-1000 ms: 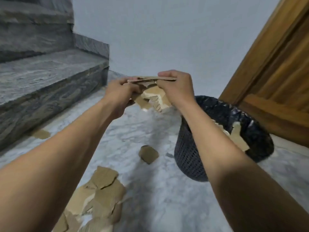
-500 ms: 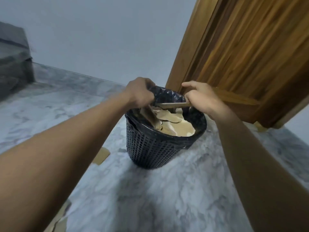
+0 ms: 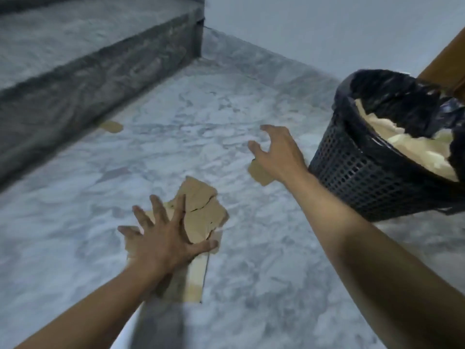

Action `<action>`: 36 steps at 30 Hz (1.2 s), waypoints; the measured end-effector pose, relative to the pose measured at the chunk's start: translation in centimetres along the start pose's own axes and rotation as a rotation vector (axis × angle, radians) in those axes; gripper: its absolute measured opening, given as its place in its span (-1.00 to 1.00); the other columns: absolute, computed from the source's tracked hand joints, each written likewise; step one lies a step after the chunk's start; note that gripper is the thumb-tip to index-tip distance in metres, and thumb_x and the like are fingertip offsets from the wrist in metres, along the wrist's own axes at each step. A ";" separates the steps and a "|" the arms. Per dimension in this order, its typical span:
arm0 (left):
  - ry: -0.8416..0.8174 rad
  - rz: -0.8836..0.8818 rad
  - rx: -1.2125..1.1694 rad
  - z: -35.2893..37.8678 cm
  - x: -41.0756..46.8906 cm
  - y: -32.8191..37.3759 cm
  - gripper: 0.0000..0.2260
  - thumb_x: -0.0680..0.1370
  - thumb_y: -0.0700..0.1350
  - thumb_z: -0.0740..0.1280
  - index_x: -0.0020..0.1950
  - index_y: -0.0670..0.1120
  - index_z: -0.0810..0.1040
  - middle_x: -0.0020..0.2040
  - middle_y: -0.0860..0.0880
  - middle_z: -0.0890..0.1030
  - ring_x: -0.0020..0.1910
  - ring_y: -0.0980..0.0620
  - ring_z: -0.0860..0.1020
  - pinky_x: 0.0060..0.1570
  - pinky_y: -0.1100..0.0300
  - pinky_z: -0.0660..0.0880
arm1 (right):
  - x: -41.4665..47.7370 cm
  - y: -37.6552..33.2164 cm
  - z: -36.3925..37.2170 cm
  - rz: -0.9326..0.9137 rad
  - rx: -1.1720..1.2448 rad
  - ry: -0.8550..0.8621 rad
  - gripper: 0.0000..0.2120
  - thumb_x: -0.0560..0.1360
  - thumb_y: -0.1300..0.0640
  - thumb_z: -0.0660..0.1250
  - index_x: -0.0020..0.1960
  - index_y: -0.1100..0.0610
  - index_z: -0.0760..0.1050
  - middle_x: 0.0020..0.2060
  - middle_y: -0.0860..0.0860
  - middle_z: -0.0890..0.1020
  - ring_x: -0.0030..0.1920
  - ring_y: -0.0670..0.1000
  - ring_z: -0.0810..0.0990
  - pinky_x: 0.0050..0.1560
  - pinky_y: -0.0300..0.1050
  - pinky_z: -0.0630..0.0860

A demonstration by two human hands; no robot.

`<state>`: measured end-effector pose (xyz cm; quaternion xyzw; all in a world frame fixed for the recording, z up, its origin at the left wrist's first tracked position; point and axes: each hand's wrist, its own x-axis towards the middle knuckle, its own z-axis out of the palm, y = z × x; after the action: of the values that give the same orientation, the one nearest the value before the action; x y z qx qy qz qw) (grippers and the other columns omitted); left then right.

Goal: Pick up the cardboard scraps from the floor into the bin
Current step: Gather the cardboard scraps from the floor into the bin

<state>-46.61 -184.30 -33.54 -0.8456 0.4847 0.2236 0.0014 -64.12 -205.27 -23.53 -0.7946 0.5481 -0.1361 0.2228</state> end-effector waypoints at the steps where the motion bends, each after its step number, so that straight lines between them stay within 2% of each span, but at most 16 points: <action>1: 0.037 -0.007 0.043 1.0 -0.4 -0.7 0.16 0.13 0.77 -0.12 0.58 0.26 -0.41 0.66 -0.13 -0.26 0.58 -0.43 -0.24 0.38 -0.56 -0.05 | 0.4 1.2 1.8 0.092 0.006 -0.156 -0.40 0.57 -0.40 0.19 0.53 -0.18 0.30 0.64 0.00 0.09 0.61 0.17 0.12 0.51 0.22 0.24; 3: 0.159 0.001 0.040 2.3 -0.7 -1.4 0.08 0.23 0.73 -0.18 0.64 0.22 -0.24 0.68 -0.12 -0.09 0.60 -0.38 -0.15 0.43 -0.47 -0.08 | 0.6 3.2 5.0 0.162 -0.052 -0.380 -0.25 0.36 -0.67 0.05 0.48 -0.40 0.20 0.66 -0.10 -0.18 0.64 0.18 -0.25 0.56 0.39 -0.09; 5: 0.257 -0.009 -0.008 2.6 -0.4 -1.5 0.00 0.32 0.69 -0.13 0.65 0.20 -0.04 0.66 -0.08 0.09 0.61 -0.31 -0.03 0.48 -0.37 -0.06 | -0.1 3.9 7.6 0.157 -0.080 -0.474 -0.03 0.24 -0.75 -0.02 0.56 -0.45 -0.20 0.64 -0.10 -0.29 0.61 0.21 -0.36 0.51 0.46 -0.24; 7: 0.363 -0.015 -0.041 2.7 0.4 -1.8 -0.10 0.40 0.63 -0.01 0.62 0.17 0.15 0.58 -0.04 0.29 0.56 -0.22 0.15 0.48 -0.24 0.08 | -1.2 2.7 9.8 0.092 -0.100 -0.484 0.01 0.23 -0.76 -0.03 0.51 -0.46 -0.39 0.64 -0.01 -0.32 0.59 0.26 -0.41 0.46 0.51 -0.33; 10: 0.504 0.058 -0.139 2.2 2.7 -2.9 -0.26 0.51 0.48 0.13 0.55 0.07 0.34 0.39 -0.01 0.52 0.37 -0.13 0.39 0.31 -0.09 0.33 | -2.4 -1.2 12.7 -0.064 -0.141 -0.499 -0.04 0.29 -0.72 0.01 0.52 -0.47 -0.36 0.65 0.10 -0.27 0.58 0.31 -0.40 0.43 0.53 -0.36; 13: 0.553 0.137 -0.295 0.8 3.9 -4.5 -0.32 0.58 0.29 0.17 0.59 -0.08 0.30 0.36 -0.11 0.55 0.35 -0.17 0.45 0.29 -0.08 0.39 | -2.4 -5.1 15.6 -0.146 -0.167 -0.474 -0.07 0.31 -0.70 0.02 0.54 -0.46 -0.26 0.65 0.13 -0.21 0.58 0.34 -0.38 0.41 0.55 -0.38; 15: 0.541 0.047 -0.292 0.3 2.7 -5.3 -0.26 0.58 0.31 0.13 0.65 -0.07 0.16 0.53 -0.10 0.40 0.54 -0.23 0.26 0.47 -0.22 0.20 | -1.8 -6.9 17.1 -0.175 -0.201 -0.460 -0.06 0.32 -0.69 0.05 0.58 -0.41 -0.18 0.65 0.15 -0.20 0.58 0.37 -0.37 0.40 0.57 -0.37; 16: 0.448 -0.030 -0.260 0.5 1.5 -5.4 -0.16 0.54 0.42 0.08 0.67 -0.03 0.03 0.63 -0.04 0.20 0.62 -0.22 0.05 0.53 -0.28 0.00 | -1.6 -7.5 17.7 -0.190 -0.232 -0.448 -0.06 0.34 -0.67 0.08 0.59 -0.37 -0.15 0.65 0.16 -0.19 0.58 0.39 -0.35 0.38 0.60 -0.34; 18: 0.248 -0.103 -0.128 1.6 -0.6 -5.4 0.07 0.37 0.65 -0.04 0.67 0.02 -0.20 0.66 0.01 -0.17 0.63 -0.19 -0.26 0.52 -0.31 -0.26 | -1.1 -8.6 18.6 -0.210 -0.283 -0.423 -0.07 0.38 -0.62 0.14 0.61 -0.30 -0.09 0.64 0.17 -0.14 0.57 0.44 -0.27 0.37 0.66 -0.26; 19: 0.214 -0.118 -0.063 2.2 -1.0 -5.3 0.12 0.32 0.69 -0.08 0.67 0.02 -0.21 0.67 -0.01 -0.20 0.63 -0.18 -0.28 0.52 -0.30 -0.27 | -0.9 -9.1 18.9 -0.212 -0.295 -0.405 -0.09 0.40 -0.59 0.16 0.61 -0.27 -0.04 0.63 0.17 -0.09 0.57 0.46 -0.20 0.36 0.66 -0.20; 21: 0.277 -0.158 -0.019 2.4 -0.3 -5.2 0.08 0.33 0.68 -0.07 0.67 0.03 -0.02 0.67 -0.06 0.03 0.63 -0.19 -0.09 0.53 -0.26 -0.11 | -0.1 -9.7 18.8 -0.221 -0.316 -0.339 -0.20 0.42 -0.52 0.21 0.55 -0.22 0.12 0.58 0.20 0.09 0.52 0.43 0.03 0.37 0.57 0.01; 24: 0.474 -0.167 -0.025 2.1 1.5 -5.7 -0.12 0.39 0.60 0.08 0.53 0.06 0.35 0.39 -0.05 0.42 0.37 -0.16 0.29 0.27 -0.10 0.24 | 1.1 -10.5 18.0 -0.275 -0.337 -0.312 -0.42 0.47 -0.35 0.29 0.39 -0.13 0.31 0.38 0.18 0.36 0.34 0.31 0.31 0.27 0.27 0.29; 28: 0.487 -0.122 -0.025 1.4 3.0 -6.0 -0.17 0.39 0.57 0.15 0.47 0.07 0.42 0.25 -0.04 0.47 0.17 -0.13 0.40 0.08 -0.02 0.33 | 1.4 -10.7 16.9 -0.270 -0.356 -0.400 -0.54 0.52 -0.18 0.28 0.35 -0.05 0.30 0.33 0.16 0.37 0.30 0.29 0.33 0.24 0.21 0.34; 31: 0.490 -0.058 -0.072 1.2 3.2 -6.3 -0.24 0.40 0.53 0.21 0.42 0.07 0.47 0.15 -0.02 0.49 0.08 -0.10 0.42 -0.01 0.04 0.35 | 1.6 -11.2 14.9 -0.124 -0.106 -0.585 -0.49 0.50 -0.04 0.30 0.40 -0.07 0.24 0.32 0.11 0.34 0.34 0.24 0.29 0.27 0.18 0.35; 33: 0.503 -0.022 -0.147 1.0 3.4 -6.5 -0.36 0.39 0.45 0.28 0.31 0.07 0.54 0.06 0.01 0.50 0.01 -0.08 0.48 -0.13 0.11 0.35 | 1.3 -11.5 14.3 -0.070 0.021 -0.621 -0.39 0.51 -0.13 0.31 0.49 -0.10 0.17 0.37 0.11 0.30 0.41 0.25 0.24 0.34 0.20 0.33; 36: 0.528 -0.032 -0.224 0.4 3.7 -7.1 -0.52 0.41 0.33 0.28 0.17 0.07 0.57 0.03 0.05 0.50 -0.09 -0.05 0.56 -0.27 0.14 0.37 | -0.8 -10.6 16.0 -0.189 -0.241 -0.512 -0.21 0.47 -0.50 0.17 0.55 -0.10 0.14 0.45 0.14 0.26 0.46 0.26 0.20 0.41 0.20 0.23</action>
<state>-39.37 -183.46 -36.78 -0.8771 0.4271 0.0478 -0.2147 -48.49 -198.06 -32.01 -0.8713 0.4098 0.1148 0.2443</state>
